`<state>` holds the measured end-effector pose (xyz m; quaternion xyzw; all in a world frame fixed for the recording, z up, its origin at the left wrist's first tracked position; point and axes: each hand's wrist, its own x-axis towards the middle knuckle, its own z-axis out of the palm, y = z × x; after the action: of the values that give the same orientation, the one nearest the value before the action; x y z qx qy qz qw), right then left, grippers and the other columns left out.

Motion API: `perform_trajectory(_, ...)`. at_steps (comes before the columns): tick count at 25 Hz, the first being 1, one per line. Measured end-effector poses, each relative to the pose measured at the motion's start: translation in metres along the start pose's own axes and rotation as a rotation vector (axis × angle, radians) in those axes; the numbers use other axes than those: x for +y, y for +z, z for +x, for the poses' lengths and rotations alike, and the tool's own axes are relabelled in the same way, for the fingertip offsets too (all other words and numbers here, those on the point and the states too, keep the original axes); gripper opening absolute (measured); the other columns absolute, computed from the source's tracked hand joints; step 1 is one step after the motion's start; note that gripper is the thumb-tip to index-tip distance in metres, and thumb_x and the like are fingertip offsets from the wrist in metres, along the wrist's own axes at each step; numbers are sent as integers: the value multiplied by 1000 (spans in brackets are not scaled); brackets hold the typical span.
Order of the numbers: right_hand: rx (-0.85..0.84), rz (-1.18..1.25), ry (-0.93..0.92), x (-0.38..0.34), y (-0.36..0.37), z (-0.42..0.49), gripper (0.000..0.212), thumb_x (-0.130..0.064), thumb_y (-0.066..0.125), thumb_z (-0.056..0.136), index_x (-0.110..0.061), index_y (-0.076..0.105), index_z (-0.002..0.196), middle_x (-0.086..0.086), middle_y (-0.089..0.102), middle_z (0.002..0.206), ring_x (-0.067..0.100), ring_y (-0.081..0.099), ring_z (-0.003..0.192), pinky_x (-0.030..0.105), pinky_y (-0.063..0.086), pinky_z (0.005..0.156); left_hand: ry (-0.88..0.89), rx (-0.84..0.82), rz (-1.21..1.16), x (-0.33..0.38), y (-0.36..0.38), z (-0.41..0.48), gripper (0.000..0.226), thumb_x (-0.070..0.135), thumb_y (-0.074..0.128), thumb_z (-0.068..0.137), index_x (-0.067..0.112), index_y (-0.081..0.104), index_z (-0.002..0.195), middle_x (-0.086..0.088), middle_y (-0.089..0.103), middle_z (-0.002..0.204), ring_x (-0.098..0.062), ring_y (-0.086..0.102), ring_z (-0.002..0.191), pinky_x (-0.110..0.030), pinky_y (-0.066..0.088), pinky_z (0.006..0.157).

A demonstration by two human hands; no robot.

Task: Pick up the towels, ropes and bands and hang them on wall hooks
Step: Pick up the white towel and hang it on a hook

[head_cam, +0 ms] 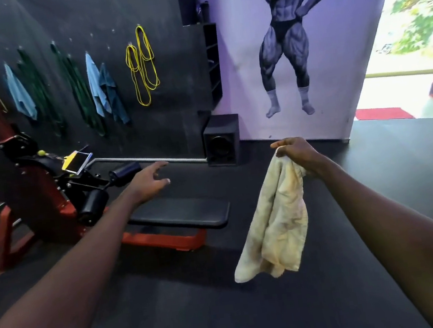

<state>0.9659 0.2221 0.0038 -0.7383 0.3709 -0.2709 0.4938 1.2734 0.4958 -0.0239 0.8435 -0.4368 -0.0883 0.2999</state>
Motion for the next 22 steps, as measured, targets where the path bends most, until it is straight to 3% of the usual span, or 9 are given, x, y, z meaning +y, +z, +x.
perform_trajectory(6, -95, -48, -108, 24, -37, 148, 25, -7, 66, 89, -8, 72, 114, 6, 69, 111, 6, 62, 87, 12, 47, 71, -11, 3, 28, 29, 49, 146, 56, 24, 70, 87, 26, 50, 139, -9, 60, 129, -23, 59, 119, -33, 44, 102)
perform_trajectory(14, -172, -100, -200, 23, -47, 357, 20, -14, 72, 84, -20, 75, 103, 3, 72, 108, 16, 66, 102, 27, 50, 89, -80, 61, 29, 51, 64, 313, 57, 23, 68, 87, 30, 49, 140, -5, 58, 135, -22, 57, 119, -32, 42, 103)
perform_trajectory(18, -174, -122, -265, 23, -41, 472, 18, -19, 67, 92, -16, 75, 108, 1, 71, 107, 13, 64, 100, 24, 44, 86, -71, 89, 50, 45, 73, 418, 57, 21, 67, 88, 27, 47, 141, -5, 54, 139, -19, 56, 116, -26, 39, 98)
perform_trajectory(22, -185, -152, -272, 20, -41, 580, 21, -12, 56, 97, -13, 74, 107, -1, 69, 106, 12, 59, 102, 20, 41, 82, -92, 117, 53, 38, 77, 517, 57, 19, 66, 88, 25, 48, 142, -5, 55, 137, -18, 56, 112, -20, 35, 91)
